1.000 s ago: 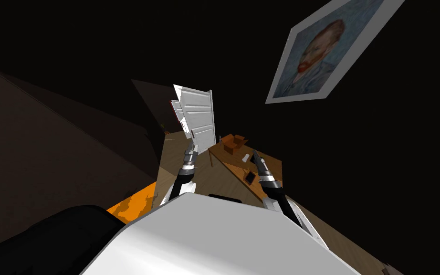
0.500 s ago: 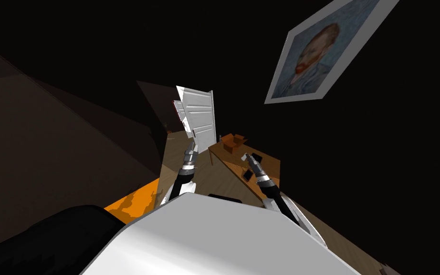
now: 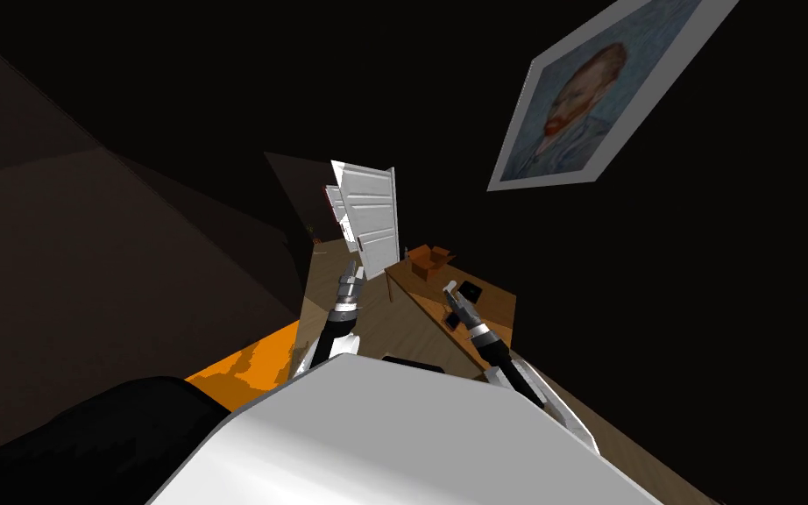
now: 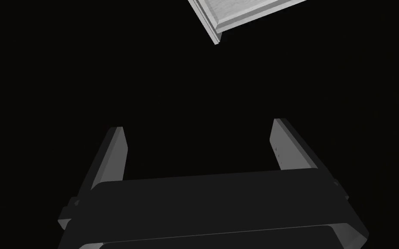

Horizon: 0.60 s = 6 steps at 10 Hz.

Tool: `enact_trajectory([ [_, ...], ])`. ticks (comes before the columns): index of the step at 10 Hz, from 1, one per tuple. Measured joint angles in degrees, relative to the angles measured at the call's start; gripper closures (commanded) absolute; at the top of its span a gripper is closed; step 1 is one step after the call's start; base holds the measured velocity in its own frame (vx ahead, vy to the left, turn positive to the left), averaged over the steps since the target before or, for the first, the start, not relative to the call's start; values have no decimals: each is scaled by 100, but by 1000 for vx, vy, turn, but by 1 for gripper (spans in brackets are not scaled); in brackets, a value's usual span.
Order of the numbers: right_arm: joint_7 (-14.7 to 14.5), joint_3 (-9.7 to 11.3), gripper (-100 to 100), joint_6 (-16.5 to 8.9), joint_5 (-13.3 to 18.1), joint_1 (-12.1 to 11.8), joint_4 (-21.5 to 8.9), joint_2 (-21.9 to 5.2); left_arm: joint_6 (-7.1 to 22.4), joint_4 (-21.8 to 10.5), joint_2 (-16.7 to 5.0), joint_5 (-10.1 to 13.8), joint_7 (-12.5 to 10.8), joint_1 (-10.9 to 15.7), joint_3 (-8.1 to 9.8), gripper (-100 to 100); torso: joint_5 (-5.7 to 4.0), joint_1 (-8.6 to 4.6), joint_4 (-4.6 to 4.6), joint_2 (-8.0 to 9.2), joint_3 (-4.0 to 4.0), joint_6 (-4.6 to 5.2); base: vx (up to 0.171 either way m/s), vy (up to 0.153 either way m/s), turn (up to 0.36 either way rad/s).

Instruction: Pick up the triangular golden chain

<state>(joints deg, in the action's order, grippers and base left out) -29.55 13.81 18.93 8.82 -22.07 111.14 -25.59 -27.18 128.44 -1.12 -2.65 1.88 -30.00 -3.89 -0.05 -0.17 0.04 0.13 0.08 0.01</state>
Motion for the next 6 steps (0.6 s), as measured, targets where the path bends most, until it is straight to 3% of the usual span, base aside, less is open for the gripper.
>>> enact_trajectory([
  [3,-405,180,-100,-91,78,216,-451,-299,0,0,0,0,0,0,0,0,1,6,-2,-6,-4,-2,-33,-28,109],
  [6,-885,394,-100,-262,199,288,-793,-678,0,0,0,0,0,0,0,0,2,7,-2,-8,-5,-2,-21,-21,84],
])
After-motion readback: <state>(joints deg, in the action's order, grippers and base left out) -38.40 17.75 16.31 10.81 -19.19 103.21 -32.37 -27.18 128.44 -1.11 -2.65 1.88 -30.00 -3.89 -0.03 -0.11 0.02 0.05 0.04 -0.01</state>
